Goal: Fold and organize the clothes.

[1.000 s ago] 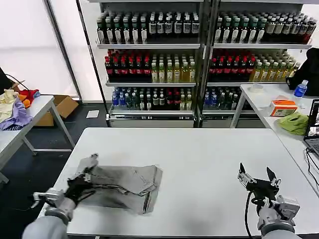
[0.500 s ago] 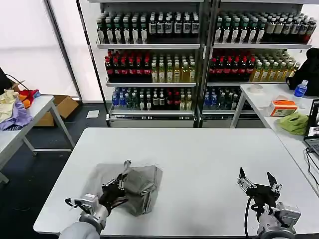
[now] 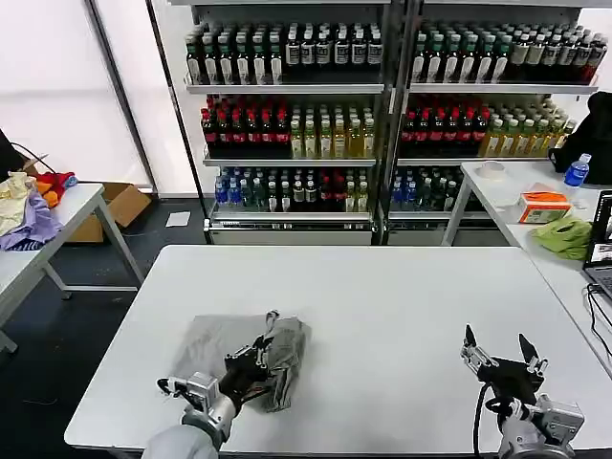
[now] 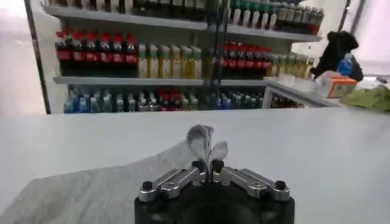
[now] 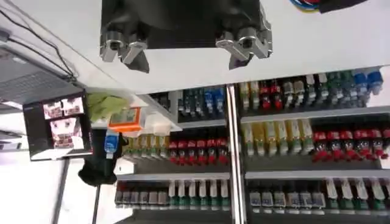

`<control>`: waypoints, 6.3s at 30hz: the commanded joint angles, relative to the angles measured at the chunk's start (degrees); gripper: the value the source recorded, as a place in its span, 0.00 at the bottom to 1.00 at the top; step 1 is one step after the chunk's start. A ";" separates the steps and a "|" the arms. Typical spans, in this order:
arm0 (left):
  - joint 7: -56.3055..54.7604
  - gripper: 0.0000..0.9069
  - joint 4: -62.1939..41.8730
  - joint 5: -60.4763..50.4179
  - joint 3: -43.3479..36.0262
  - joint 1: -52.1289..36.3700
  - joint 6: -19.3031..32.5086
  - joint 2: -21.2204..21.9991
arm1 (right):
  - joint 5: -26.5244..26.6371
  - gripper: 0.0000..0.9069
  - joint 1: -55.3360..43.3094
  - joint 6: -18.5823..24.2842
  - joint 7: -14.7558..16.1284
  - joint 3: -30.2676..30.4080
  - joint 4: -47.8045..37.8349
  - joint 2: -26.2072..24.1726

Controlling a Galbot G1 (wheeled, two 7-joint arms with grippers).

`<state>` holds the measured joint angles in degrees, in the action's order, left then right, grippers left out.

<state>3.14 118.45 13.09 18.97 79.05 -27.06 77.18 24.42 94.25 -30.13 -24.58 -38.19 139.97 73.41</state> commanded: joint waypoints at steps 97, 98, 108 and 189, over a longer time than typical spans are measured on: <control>4.77 1.00 -10.18 13.01 17.40 2.06 0.30 -9.07 | -2.74 1.00 -5.13 -0.16 0.43 8.03 -5.54 -2.75; 4.84 1.00 -10.36 12.99 17.39 1.99 0.32 -9.06 | -2.76 1.00 -5.04 -0.16 0.44 7.97 -5.47 -2.75; 6.07 0.10 -11.33 12.59 17.32 2.84 0.33 -8.73 | -2.79 1.00 -4.42 -0.01 0.41 7.49 -4.62 -2.68; -4.44 1.00 -15.59 -9.40 -30.15 -24.26 -3.62 3.36 | -6.14 1.00 2.46 -0.82 1.04 -4.63 -3.88 5.08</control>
<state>0.41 112.64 2.91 1.53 66.34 -29.54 76.28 20.28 93.36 -31.36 -23.89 -40.49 135.58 75.79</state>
